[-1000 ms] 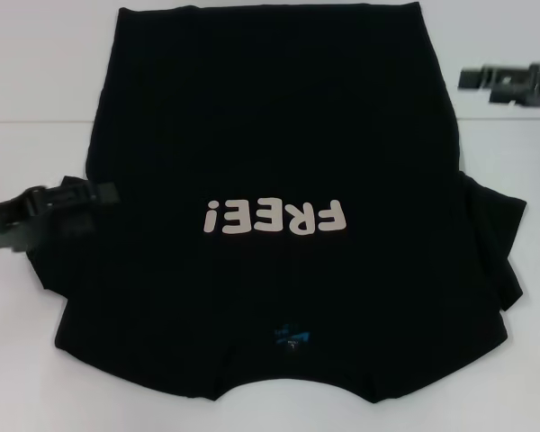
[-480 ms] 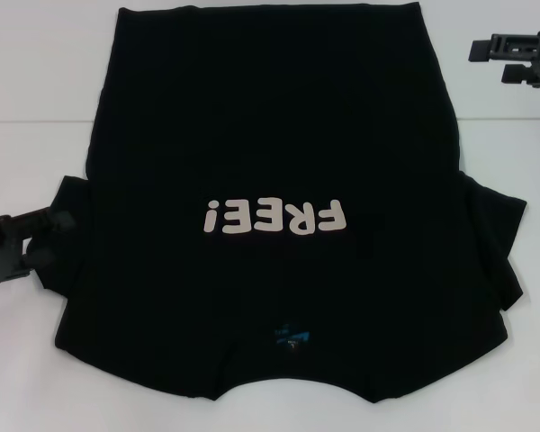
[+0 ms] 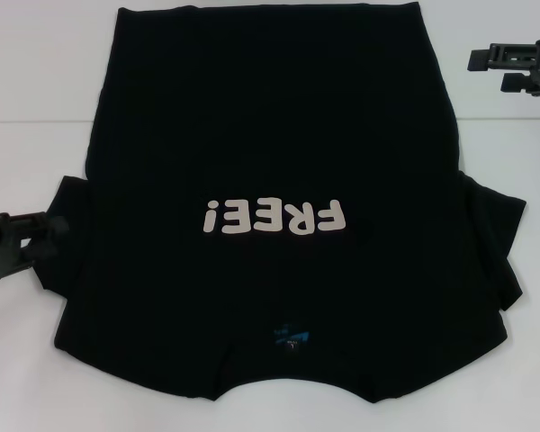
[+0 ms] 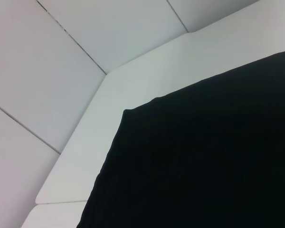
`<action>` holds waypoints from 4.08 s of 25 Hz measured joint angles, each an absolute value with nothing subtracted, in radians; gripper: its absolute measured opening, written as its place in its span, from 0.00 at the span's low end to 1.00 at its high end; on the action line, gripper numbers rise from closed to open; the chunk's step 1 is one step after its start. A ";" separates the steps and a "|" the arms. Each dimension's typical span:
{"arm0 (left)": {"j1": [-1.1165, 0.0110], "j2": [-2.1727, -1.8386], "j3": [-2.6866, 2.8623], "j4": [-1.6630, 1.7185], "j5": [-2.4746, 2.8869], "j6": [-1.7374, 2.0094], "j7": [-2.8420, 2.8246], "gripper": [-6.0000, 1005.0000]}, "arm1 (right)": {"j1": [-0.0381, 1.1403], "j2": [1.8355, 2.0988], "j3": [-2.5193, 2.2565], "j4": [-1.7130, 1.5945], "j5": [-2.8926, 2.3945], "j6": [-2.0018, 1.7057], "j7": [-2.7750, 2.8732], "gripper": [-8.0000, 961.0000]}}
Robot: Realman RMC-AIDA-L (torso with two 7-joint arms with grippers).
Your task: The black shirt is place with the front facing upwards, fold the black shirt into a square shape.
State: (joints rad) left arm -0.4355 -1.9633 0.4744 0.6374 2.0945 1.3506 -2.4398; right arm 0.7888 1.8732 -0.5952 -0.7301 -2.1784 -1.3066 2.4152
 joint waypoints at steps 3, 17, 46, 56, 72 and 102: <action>-0.435 -1.961 0.474 0.636 2.099 1.348 -2.442 0.58 | 0.788 1.872 -0.595 -0.730 -2.178 -1.307 2.415 0.95; -0.415 -1.960 0.431 0.609 2.092 1.322 -2.433 0.17 | 0.791 1.872 -0.592 -0.730 -2.178 -1.307 2.416 0.95; -0.415 -1.956 0.405 0.524 2.114 1.219 -2.432 0.40 | 0.787 1.870 -0.586 -0.730 -2.178 -1.304 2.416 0.95; -0.420 -1.958 0.422 0.499 2.128 1.163 -2.421 0.40 | 0.783 1.869 -0.586 -0.728 -2.178 -1.304 2.416 0.95; -0.462 -1.962 0.496 0.487 2.144 1.101 -2.431 0.39 | 0.773 1.864 -0.586 -0.711 -2.178 -1.295 2.415 0.95; -0.446 -1.920 0.419 0.661 2.279 1.193 -2.468 0.01 | 0.762 1.862 -0.570 -0.712 -2.174 -1.299 2.426 0.95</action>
